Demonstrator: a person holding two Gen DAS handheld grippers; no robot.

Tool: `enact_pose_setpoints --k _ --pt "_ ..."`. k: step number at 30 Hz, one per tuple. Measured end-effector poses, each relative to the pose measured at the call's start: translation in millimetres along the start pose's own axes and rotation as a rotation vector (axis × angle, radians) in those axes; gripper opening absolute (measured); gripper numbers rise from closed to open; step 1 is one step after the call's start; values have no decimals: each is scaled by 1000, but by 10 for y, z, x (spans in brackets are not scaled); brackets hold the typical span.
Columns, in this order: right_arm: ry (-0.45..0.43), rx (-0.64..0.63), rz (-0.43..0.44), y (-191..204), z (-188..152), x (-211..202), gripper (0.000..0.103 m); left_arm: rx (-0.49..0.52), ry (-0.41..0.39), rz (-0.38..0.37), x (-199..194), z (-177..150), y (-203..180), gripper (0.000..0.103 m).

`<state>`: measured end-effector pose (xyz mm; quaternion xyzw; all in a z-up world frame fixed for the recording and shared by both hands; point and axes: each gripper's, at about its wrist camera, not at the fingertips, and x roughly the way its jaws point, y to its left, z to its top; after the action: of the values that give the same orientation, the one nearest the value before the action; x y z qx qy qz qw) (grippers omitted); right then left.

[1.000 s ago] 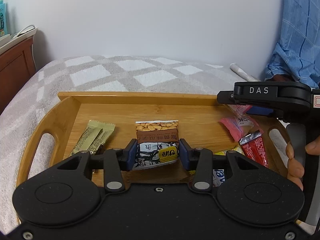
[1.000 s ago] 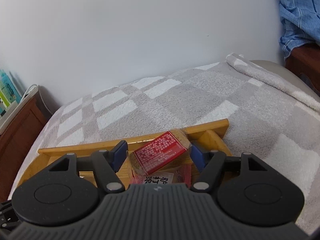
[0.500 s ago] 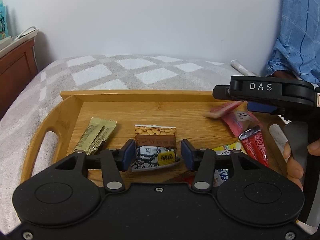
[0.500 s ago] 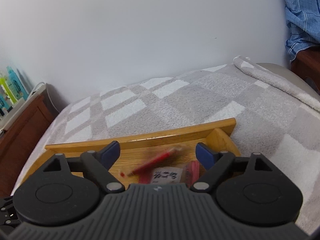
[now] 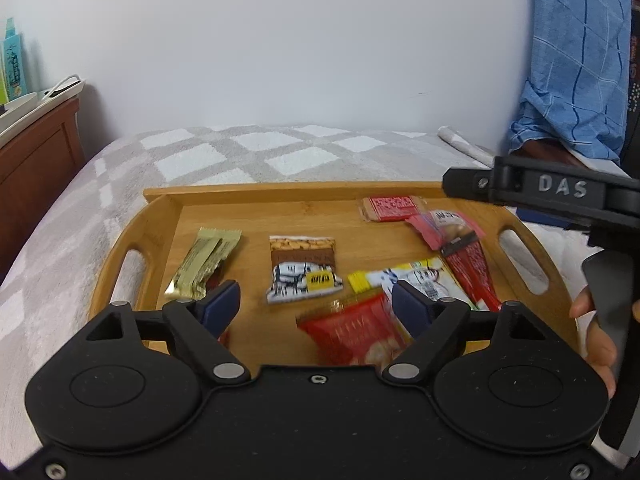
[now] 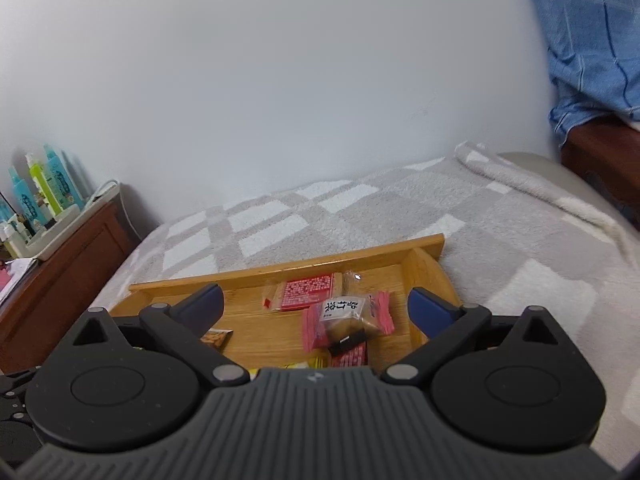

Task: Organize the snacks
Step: 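Pull both open tools back from the tray toward the remaining snacks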

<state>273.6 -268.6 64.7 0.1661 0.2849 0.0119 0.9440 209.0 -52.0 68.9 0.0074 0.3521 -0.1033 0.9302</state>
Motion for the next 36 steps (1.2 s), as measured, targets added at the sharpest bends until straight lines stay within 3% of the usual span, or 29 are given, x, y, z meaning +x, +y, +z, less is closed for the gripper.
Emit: enact_pose_setpoints --k 12,21,27,36 --pt "-99 -69 -58 182 -501 -770 103 -23 -17 4 -557 -378 66 90" --pt "-85 -27 -123 124 -960 -1243 103 -42 -25 -5 -911 -739 143 94" --pt "-57 -37 -198 163 -1182 -1325 103 -85 15 -5 -928 -975 211 94" --pt "10 -106 -208 294 -1278 -1162 103 -110 45 -50 -881 -1141 162 89"
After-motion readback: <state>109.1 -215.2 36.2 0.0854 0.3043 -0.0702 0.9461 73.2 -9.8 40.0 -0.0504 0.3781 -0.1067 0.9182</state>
